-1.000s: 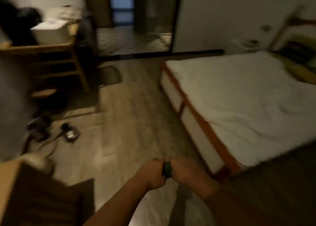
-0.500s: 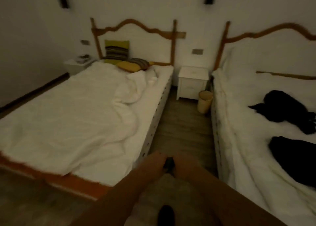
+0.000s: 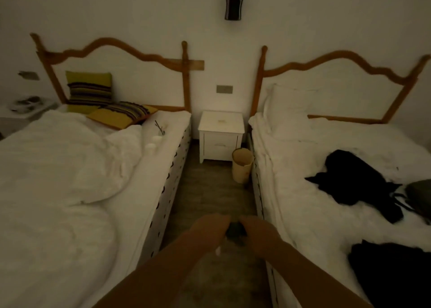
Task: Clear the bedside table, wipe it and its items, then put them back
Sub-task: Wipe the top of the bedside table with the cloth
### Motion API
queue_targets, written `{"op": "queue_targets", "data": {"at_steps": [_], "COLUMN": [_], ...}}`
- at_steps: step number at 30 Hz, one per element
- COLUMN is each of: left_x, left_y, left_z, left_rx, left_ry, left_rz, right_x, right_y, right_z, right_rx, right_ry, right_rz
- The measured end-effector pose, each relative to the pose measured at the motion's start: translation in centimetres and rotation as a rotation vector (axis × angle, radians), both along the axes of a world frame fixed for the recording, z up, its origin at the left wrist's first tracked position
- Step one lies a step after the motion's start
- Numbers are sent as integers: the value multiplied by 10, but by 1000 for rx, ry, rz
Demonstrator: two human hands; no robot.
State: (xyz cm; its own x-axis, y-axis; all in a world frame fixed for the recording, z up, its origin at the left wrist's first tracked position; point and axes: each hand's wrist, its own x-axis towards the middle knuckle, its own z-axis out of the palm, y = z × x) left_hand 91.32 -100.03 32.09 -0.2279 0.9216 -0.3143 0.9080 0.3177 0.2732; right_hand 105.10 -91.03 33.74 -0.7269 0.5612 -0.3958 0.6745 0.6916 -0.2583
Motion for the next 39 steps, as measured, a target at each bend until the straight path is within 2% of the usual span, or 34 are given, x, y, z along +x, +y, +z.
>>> {"op": "queue_targets", "data": {"at_steps": [5,7,10,13,17,20,27,35,39], "left_x": [-72,-100,-153,-204,-259,-309,-468,-642,-712], "left_y": [112,162,246,326,395,438,551,678,739], "left_z": [3,0,-5,5,19,19,-12,-33,-57], "left_rx": [-72,-164,-204,-188,-141,-95,25,-64,-51], "left_ry": [-41,-34,-25,-92,-134,-152,-123,-189,-303], "left_rz": [53,101,138,192,196,198,142,83,170], "right_x": [-75,-110,-166,-221,-279,-334,-485,-642,-702], "right_y": [112,160,245,328,411,465,579,699,756], "right_z": [14,13,2,2,5,3,-20,-48,-74], "right_rx": [79,80,74,39,109,82,121,4,-82], "right_ry": [6,-2,33,33,71,57,-23,32,85], "right_rz": [82,78,103,105,107,142,184,17,-89]}}
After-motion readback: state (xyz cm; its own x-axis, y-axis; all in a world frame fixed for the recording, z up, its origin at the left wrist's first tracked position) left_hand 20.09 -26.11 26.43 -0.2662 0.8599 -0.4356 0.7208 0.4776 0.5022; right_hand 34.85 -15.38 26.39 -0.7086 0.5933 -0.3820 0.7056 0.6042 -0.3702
